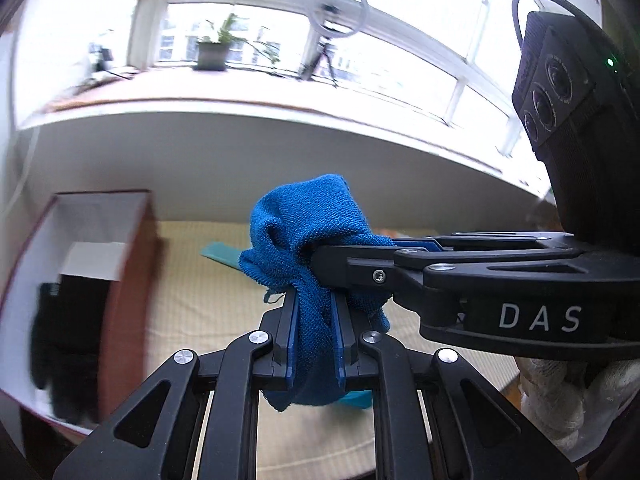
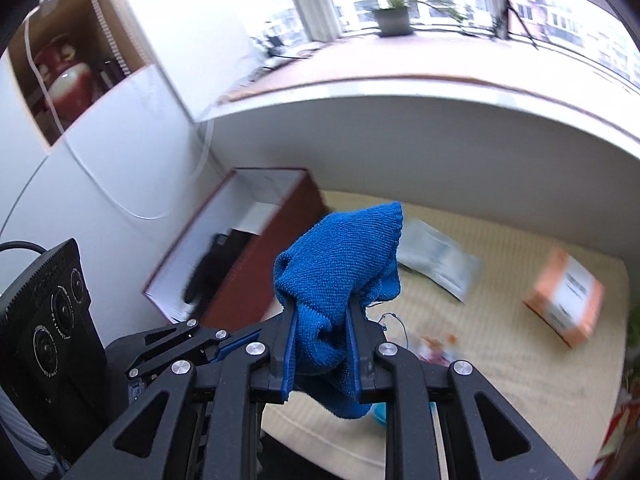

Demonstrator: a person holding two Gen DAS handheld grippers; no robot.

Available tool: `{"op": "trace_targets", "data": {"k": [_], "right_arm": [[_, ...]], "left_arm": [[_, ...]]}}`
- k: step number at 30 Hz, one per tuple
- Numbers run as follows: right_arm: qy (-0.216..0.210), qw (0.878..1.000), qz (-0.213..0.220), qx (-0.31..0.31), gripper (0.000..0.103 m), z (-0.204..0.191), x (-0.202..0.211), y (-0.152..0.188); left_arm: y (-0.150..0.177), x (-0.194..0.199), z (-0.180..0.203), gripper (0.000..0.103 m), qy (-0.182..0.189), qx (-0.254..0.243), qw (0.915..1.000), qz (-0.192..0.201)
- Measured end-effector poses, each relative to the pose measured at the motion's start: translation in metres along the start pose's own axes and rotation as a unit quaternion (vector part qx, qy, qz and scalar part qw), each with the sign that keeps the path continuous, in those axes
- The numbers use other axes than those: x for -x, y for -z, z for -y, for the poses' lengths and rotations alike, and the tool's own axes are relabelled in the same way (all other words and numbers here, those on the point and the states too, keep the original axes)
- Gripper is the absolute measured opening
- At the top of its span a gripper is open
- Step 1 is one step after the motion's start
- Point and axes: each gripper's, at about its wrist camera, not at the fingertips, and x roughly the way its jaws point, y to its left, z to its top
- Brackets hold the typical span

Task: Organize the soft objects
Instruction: 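Lift the blue towel with both tools and carry it over the shoebox, then lower the towel into the shoebox and open both tools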

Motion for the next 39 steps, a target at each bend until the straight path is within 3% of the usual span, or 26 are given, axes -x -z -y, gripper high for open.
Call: {"op": "trace_targets", "data": {"k": [13,18,27,33,37,39], "right_arm": [[-0.05,0.996,0.008,0.074,0.019,-0.109,-0.041,-0.06],[-0.057,0.995,0.003,0.087,0.019,-0.136,-0.07,-0.079],[-0.06,0.994,-0.026,0.086,0.019,-0.146,-0.129,-0.097],[-0.049,0.995,-0.048,0.072,0.019,-0.131,-0.167,-0.096],[-0.029,0.995,-0.055,0.075,0.022,-0.123,-0.184,-0.099],[-0.021,0.996,-0.052,0.071,0.043,-0.118,-0.184,-0.102]], "left_arm": [[-0.028,0.053,-0.088,0.012,-0.072,0.042,0.9952,0.051],[-0.033,0.054,-0.122,0.012,-0.09,0.06,0.993,0.048],[-0.034,0.028,-0.167,0.012,-0.112,0.078,0.9904,0.018],[-0.029,-0.004,-0.184,0.013,-0.109,0.089,0.9898,-0.022],[-0.03,-0.022,-0.192,0.017,-0.131,0.086,0.9867,-0.043],[-0.03,-0.028,-0.196,0.026,-0.141,0.091,0.9841,-0.058]]}}
